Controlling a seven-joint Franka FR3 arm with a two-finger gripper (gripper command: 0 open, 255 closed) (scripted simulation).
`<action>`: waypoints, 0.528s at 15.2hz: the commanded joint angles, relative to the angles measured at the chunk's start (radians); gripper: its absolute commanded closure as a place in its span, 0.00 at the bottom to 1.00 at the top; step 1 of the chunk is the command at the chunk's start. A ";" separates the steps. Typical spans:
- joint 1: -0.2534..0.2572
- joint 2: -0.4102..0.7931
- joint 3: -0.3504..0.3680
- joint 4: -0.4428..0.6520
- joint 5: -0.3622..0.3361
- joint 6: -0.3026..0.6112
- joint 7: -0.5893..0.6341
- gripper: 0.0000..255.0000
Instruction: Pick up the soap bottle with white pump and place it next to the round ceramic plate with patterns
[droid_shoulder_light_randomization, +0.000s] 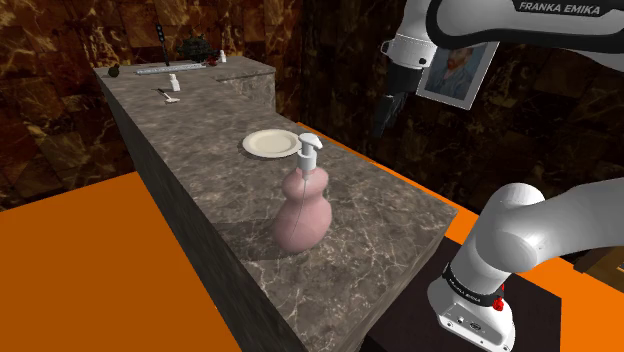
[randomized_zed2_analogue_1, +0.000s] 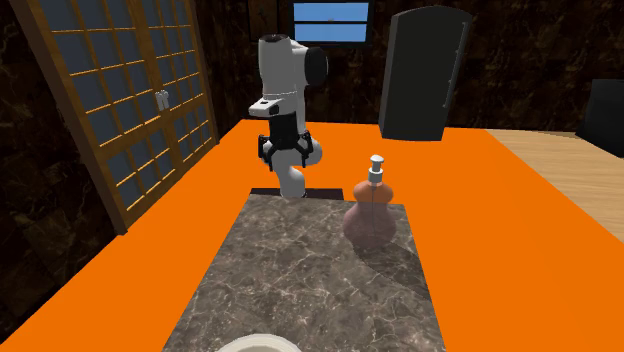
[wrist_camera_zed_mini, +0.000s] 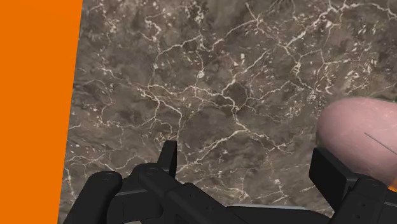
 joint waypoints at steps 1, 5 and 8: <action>0.000 0.000 0.000 0.000 0.000 0.000 0.000 0.00; 0.036 0.037 0.081 0.056 0.043 -0.003 0.071 0.00; 0.059 0.073 0.140 0.107 0.070 -0.004 0.124 0.00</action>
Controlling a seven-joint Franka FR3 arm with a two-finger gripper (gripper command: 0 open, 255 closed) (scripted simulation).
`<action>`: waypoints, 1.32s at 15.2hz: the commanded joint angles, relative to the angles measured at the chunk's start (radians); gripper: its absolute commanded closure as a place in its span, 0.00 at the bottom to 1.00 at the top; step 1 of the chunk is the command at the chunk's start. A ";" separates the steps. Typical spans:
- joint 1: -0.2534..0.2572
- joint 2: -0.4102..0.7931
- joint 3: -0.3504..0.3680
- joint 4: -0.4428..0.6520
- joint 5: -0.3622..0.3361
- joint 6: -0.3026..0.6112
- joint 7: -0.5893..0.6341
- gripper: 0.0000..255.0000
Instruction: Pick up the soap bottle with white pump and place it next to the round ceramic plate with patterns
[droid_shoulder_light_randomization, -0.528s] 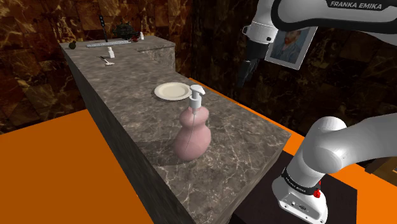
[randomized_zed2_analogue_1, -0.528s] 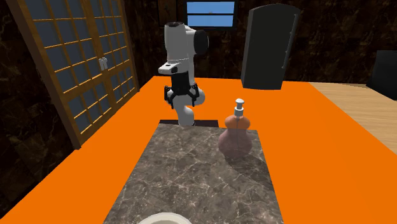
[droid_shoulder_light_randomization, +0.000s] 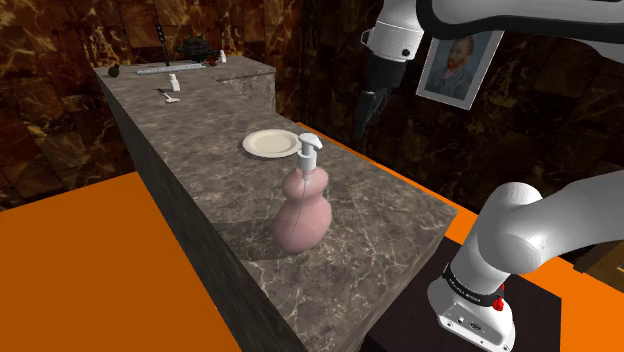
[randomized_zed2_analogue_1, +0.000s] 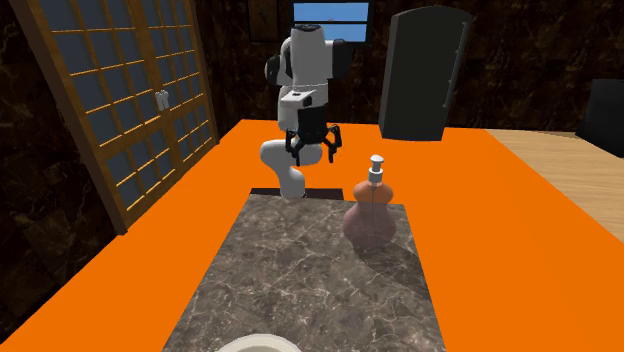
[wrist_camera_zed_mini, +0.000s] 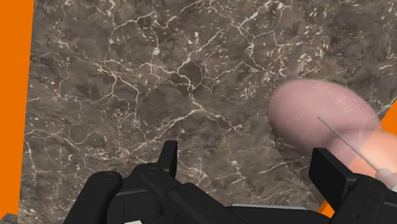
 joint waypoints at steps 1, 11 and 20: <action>0.012 0.027 0.035 0.033 0.014 0.003 0.030 0.00; 0.054 0.205 0.237 0.268 0.045 -0.005 0.212 0.00; 0.061 0.220 0.270 0.189 0.051 0.094 0.228 0.00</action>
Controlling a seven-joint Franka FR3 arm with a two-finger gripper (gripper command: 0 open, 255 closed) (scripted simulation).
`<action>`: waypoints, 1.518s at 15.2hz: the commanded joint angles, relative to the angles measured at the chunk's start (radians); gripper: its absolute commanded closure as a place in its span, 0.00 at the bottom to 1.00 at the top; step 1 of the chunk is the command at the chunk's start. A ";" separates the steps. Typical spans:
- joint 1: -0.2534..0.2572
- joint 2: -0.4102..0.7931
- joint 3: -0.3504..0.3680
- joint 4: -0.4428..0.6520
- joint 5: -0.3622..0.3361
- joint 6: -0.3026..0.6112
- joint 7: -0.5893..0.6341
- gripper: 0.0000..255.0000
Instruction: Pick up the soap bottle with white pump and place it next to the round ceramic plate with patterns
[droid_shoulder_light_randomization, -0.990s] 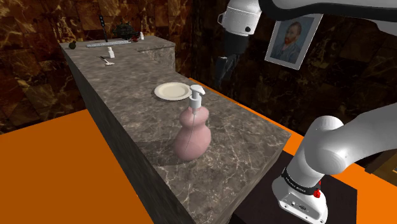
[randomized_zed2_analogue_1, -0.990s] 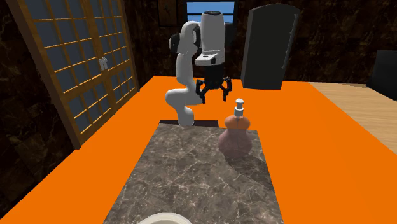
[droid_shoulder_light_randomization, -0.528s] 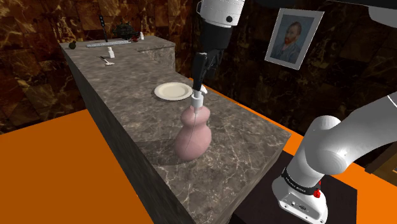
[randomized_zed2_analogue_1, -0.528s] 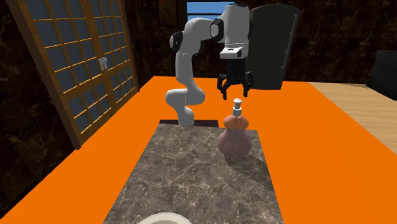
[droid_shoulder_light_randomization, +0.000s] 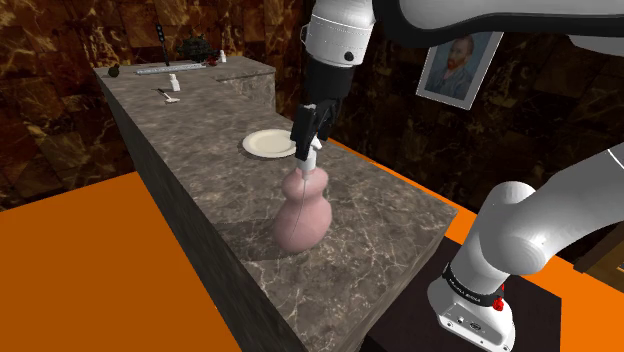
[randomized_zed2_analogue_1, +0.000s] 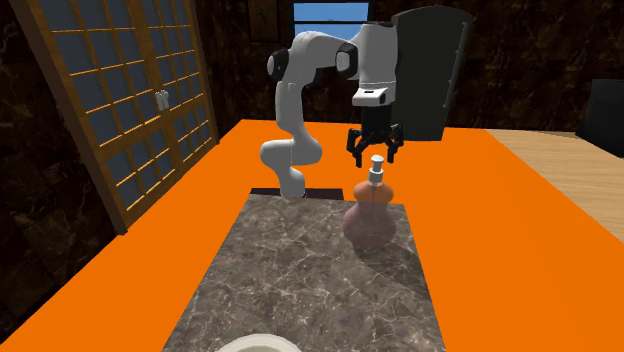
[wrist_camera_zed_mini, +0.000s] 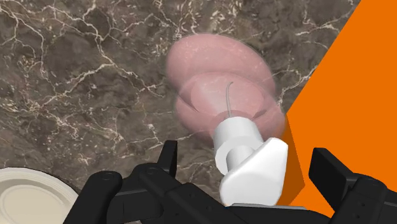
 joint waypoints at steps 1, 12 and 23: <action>0.000 0.003 0.004 -0.014 0.001 0.018 0.001 0.00; 0.000 0.003 0.004 -0.014 0.001 0.018 0.001 1.00; -0.005 0.019 -0.001 0.066 -0.008 -0.047 0.006 1.00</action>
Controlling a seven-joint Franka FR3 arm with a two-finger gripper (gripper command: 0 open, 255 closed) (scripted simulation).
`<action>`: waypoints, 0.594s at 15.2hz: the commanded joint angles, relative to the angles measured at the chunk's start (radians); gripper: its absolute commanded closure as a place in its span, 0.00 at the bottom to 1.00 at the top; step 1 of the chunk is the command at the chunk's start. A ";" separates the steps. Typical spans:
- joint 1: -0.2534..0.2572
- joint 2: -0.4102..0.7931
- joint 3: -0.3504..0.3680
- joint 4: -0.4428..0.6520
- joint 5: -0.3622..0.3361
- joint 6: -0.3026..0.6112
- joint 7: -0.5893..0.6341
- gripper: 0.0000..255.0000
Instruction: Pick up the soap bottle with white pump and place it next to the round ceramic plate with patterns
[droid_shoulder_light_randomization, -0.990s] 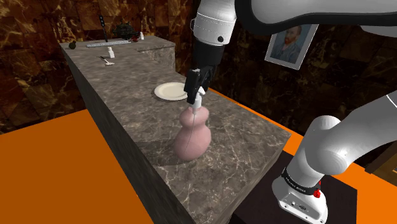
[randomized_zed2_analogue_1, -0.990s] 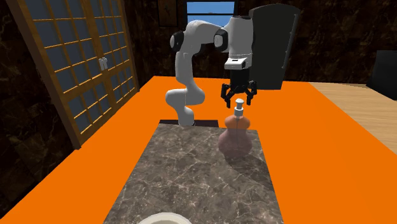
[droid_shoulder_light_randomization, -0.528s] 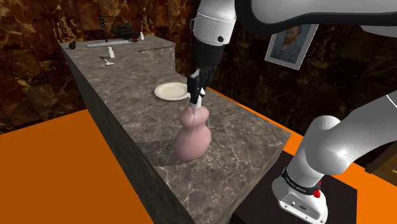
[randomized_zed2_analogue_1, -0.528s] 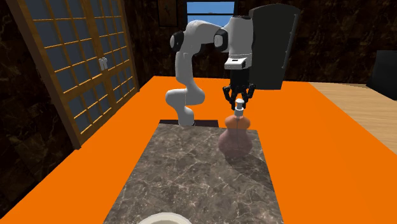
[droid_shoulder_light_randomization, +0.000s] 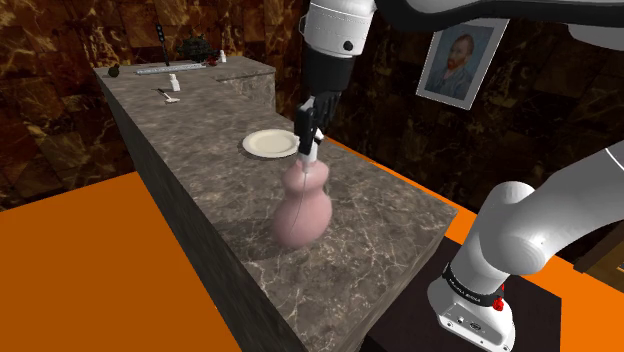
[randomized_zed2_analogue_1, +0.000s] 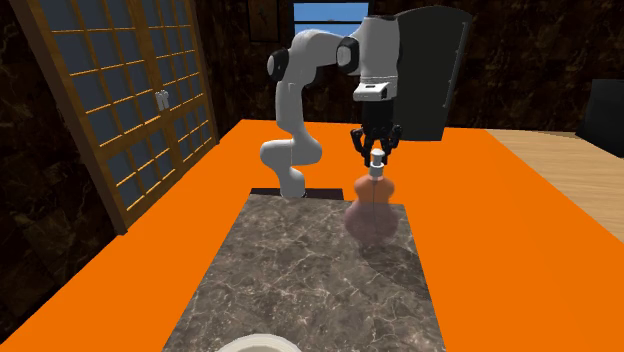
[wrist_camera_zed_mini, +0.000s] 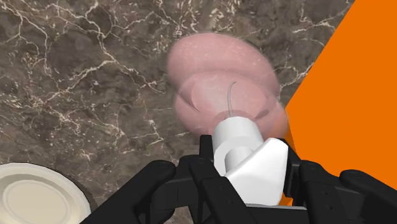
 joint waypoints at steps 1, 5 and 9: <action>-0.002 0.006 -0.002 0.037 -0.004 -0.029 0.003 1.00; -0.007 0.024 -0.004 0.106 -0.011 -0.081 0.007 1.00; -0.012 0.046 -0.005 0.179 -0.019 -0.134 0.013 1.00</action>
